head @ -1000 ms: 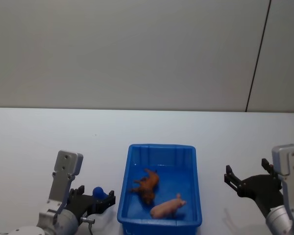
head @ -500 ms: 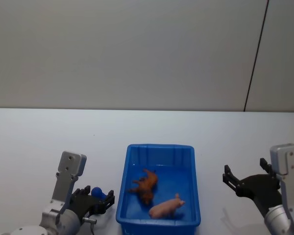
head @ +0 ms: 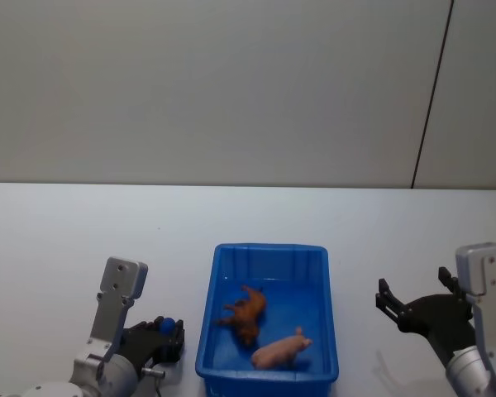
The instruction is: Pick up the two dolls from the table and place them into the box.
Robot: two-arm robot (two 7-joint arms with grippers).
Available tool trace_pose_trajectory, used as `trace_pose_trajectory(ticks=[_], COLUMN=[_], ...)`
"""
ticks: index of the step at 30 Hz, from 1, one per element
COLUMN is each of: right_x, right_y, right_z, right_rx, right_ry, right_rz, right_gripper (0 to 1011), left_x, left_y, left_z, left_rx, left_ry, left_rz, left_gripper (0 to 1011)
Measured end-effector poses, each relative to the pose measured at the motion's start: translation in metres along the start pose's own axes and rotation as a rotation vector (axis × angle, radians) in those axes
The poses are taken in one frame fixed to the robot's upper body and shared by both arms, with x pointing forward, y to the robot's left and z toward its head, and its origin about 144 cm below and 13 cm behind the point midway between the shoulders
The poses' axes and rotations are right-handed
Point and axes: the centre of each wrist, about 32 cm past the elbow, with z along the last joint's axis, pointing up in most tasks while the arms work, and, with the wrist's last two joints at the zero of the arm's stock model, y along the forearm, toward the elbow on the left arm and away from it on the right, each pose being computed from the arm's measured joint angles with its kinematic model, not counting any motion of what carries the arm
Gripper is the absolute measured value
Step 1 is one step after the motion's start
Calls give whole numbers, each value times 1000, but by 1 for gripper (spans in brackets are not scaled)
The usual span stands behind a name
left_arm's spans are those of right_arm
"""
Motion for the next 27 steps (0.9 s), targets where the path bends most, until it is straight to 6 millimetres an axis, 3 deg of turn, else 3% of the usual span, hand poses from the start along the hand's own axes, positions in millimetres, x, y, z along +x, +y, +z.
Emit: trace_pose_trajectory(ticks=[16,27], right_x=[0,0], right_y=[0,0], right_z=[0,0], right_rx=[0,0], right_ry=[0,0], right_rz=[0,0], right_gripper=[1001,1001], left_x=[-3,-6], left_y=[4,16], left_z=[7,41], left_rx=[-73,-185], left_ry=[-19,-106], left_rz=[12,-6], left_gripper=[219,160])
